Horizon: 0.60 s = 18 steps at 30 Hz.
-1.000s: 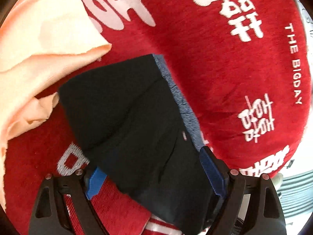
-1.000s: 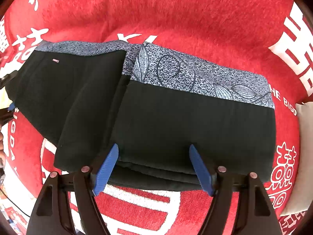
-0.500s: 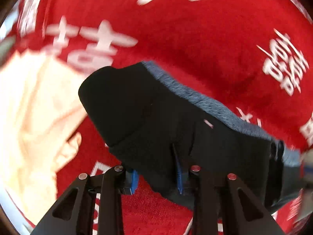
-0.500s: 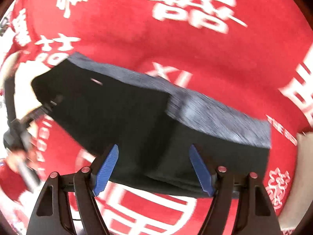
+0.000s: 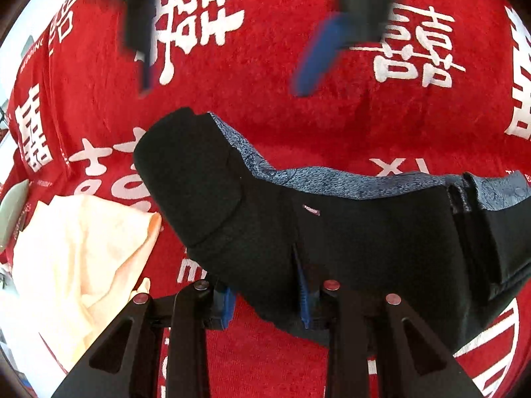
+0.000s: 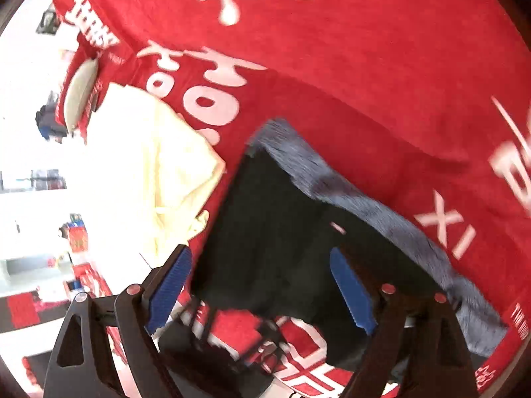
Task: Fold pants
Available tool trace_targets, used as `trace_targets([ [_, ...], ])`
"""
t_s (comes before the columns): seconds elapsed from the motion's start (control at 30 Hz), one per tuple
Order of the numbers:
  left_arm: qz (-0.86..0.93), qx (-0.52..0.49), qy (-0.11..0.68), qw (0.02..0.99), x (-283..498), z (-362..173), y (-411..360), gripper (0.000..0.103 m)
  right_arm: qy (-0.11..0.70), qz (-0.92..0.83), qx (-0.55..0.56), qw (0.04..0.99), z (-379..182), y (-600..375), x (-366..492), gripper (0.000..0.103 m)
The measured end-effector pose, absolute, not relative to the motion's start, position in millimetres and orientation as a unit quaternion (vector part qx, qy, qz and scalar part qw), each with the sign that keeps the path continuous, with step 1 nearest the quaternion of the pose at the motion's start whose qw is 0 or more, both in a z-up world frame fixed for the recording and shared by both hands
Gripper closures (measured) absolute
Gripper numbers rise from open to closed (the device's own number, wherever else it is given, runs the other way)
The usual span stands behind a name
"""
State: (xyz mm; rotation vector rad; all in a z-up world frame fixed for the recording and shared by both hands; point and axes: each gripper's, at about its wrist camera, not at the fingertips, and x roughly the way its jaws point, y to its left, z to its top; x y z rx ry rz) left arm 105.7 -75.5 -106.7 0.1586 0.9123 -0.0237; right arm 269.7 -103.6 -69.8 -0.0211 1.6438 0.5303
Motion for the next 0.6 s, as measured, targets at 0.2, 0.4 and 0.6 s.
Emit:
trace_targets([
  [0.2, -0.012, 0.084, 0.431, 0.898, 98, -103, -81, 0.072, 0.759, 0.220, -0.126, 0.600, -110, -48, 270, 0.015],
  [0.4, -0.023, 0.079, 0.433, 0.897, 96, -103, -83, 0.072, 0.761, 0.214, -0.156, 0.592, -131, -57, 261, 0.082],
  [0.6, -0.044, 0.093, 0.417, 0.903, 88, -88, -97, 0.072, 0.721, 0.242, -0.108, 0.640, -106, -92, 251, 0.087],
])
